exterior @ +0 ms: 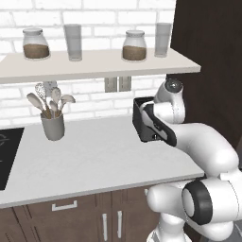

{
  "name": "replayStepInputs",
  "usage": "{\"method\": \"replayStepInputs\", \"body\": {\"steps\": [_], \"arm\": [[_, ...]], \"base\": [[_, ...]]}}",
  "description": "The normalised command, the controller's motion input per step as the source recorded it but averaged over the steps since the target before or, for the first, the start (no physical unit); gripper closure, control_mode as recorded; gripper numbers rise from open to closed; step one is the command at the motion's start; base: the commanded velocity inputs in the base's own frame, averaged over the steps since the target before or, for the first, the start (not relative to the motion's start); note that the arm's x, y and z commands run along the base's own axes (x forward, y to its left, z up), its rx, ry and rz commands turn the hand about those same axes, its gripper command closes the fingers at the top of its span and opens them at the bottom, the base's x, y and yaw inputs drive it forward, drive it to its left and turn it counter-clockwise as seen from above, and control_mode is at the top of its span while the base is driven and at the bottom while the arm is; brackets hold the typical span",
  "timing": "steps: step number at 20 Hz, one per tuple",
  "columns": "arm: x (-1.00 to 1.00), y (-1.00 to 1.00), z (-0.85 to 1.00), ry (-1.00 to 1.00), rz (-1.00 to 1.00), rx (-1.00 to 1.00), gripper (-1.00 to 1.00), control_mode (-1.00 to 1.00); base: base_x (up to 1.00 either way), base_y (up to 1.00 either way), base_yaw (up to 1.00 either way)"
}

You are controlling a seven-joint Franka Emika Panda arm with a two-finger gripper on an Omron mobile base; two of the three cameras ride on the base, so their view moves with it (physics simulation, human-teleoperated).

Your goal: Start the toaster. Once the lever pops up, take the bread to the plate on the dining counter.

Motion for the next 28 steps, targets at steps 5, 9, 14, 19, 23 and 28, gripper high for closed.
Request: {"method": "replayStepInputs", "body": {"steps": [5, 9, 14, 19, 23, 28], "arm": [[0.00, -0.03, 0.00, 0.00, 0.00, 0.00, -1.00, -1.00], [-0.05, 0.00, 0.00, 0.00, 0.00, 0.00, -1.00, -1.00], [0.00, -0.19, 0.00, 0.00, 0.00, 0.00, -1.00, -1.00], [0.00, -0.01, 0.00, 0.00, 0.00, 0.00, -1.00, -1.00], [0.15, -0.02, 0.00, 0.00, 0.00, 0.00, -1.00, -1.00], [0.13, 0.00, 0.00, 0.00, 0.00, 0.00, -1.00, -1.00]], "base": [[0.00, 0.00, 0.00], [0.00, 0.00, 0.00], [0.00, 0.00, 0.00], [0.00, 0.00, 0.00], [0.00, 0.00, 0.00], [0.00, 0.00, 0.00]]}}
